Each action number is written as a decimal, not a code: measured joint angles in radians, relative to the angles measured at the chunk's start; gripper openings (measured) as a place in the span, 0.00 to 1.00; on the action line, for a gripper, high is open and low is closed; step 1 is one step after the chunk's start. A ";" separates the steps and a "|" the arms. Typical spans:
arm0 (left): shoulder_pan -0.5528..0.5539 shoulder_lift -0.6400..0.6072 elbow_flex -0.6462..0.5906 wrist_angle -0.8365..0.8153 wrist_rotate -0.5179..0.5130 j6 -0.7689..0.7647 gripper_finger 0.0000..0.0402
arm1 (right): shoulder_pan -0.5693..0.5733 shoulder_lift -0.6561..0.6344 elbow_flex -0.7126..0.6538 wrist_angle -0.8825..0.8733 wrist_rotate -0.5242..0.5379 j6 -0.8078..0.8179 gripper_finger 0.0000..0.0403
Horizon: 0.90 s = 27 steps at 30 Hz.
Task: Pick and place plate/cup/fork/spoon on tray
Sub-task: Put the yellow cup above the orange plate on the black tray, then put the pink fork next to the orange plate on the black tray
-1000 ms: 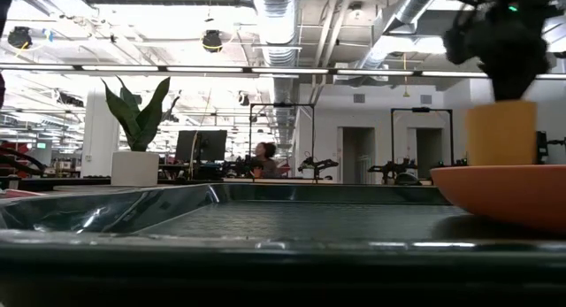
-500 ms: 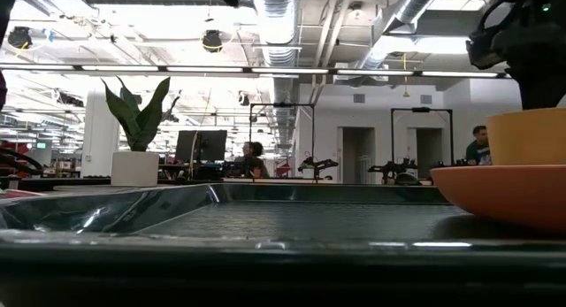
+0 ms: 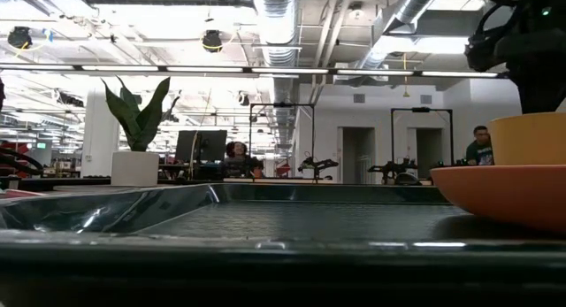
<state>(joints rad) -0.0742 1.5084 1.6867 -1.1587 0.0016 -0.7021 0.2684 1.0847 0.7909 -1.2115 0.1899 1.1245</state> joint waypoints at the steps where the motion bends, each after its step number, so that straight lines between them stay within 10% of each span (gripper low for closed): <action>1: -0.006 -0.028 -0.023 0.002 -0.008 -0.031 0.60 | 0.000 -0.004 0.001 0.003 0.004 -0.005 0.29; 12: -0.107 -0.227 -0.349 0.079 -0.042 -0.296 0.60 | -0.002 -0.108 0.000 0.032 0.021 -0.011 0.55; 27: -0.241 -0.231 -0.722 0.069 -0.025 -0.434 0.60 | -0.002 -0.229 0.001 0.109 0.021 0.020 0.54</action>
<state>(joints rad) -0.3155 1.2770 0.9644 -1.0897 -0.0230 -1.1363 0.2661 0.8556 0.7918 -1.1026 0.2106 1.1446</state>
